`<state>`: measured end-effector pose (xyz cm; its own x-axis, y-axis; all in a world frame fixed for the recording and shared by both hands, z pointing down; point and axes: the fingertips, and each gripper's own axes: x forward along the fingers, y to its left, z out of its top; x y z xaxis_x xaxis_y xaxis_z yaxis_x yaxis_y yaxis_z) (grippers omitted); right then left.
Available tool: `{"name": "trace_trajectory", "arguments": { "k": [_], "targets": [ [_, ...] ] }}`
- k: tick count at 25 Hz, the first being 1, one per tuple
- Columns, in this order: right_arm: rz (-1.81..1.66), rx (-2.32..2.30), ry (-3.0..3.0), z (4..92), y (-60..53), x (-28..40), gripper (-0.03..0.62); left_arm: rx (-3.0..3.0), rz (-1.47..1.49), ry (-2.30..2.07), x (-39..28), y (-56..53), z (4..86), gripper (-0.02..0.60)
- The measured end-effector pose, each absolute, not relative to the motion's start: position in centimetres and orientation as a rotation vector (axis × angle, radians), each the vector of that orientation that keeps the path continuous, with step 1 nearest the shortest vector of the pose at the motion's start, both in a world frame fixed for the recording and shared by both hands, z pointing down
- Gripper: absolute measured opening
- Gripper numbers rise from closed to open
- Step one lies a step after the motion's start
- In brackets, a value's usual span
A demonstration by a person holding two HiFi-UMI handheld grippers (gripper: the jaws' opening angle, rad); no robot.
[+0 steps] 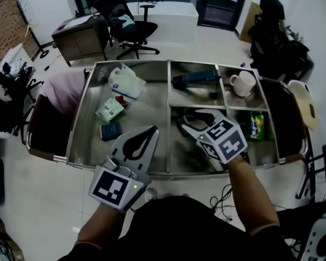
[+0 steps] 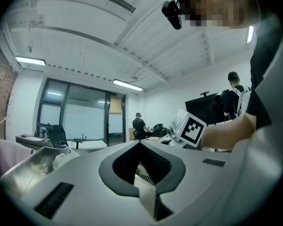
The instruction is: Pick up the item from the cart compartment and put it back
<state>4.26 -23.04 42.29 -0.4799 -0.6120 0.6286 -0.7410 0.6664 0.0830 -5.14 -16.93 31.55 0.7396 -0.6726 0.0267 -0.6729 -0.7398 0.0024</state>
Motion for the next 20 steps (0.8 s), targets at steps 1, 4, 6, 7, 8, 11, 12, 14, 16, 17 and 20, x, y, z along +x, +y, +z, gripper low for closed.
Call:
{"name": "trace_trajectory", "arguments": {
  "k": [1, 4, 6, 7, 8, 11, 12, 14, 16, 17, 20],
  "targets": [
    [0.276, 1.032, -2.229, 43.0, -23.3, 4.1, 0.238, 2.919, 0.036, -1.128, -5.2, -17.0, 31.6, 0.0],
    [0.307, 1.007, -2.176, 45.0, -23.8, 3.6, 0.267, 2.919, 0.028, -1.124, -5.3, -17.3, 31.7, 0.0],
    [0.328, 0.996, -2.132, 46.3, -24.1, 3.5, 0.27, 2.917, 0.026, -1.121, -5.4, -17.4, 31.8, 0.0],
    [0.335, 0.994, -2.11, 46.9, -24.2, 3.5, 0.27, 2.915, 0.026, -1.121, -5.4, -17.5, 31.8, 0.0],
    [0.339, 0.991, -2.087, 47.5, -24.3, 3.6, 0.27, 2.914, 0.024, -1.121, -5.4, -17.6, 31.7, 0.0],
    [0.341, 0.987, -2.031, 48.3, -24.6, 3.8, 0.27, 2.916, 0.018, -1.123, -5.6, -17.8, 31.6, 0.0],
    [0.342, 0.989, -2.017, 48.6, -24.7, 3.9, 0.27, 2.917, 0.018, -1.123, -5.6, -17.8, 31.7, 0.0],
    [0.358, 0.988, -2.001, 49.3, -24.9, 4.0, 0.268, 2.917, 0.02, -1.12, -5.7, -17.8, 31.8, 0.0],
    [0.372, 0.99, -2.001, 49.8, -25.2, 4.0, 0.268, 2.913, 0.021, -1.12, -5.7, -17.9, 32.0, 0.0],
    [0.376, 0.992, -2.0, 49.9, -25.4, 3.9, 0.268, 2.911, 0.021, -1.12, -5.7, -17.9, 32.0, 0.0],
    [0.426, 0.976, -2.016, 50.4, -25.6, 3.6, 0.268, 2.912, 0.016, -1.12, -5.8, -18.1, 32.1, 0.0]
  ]
}}
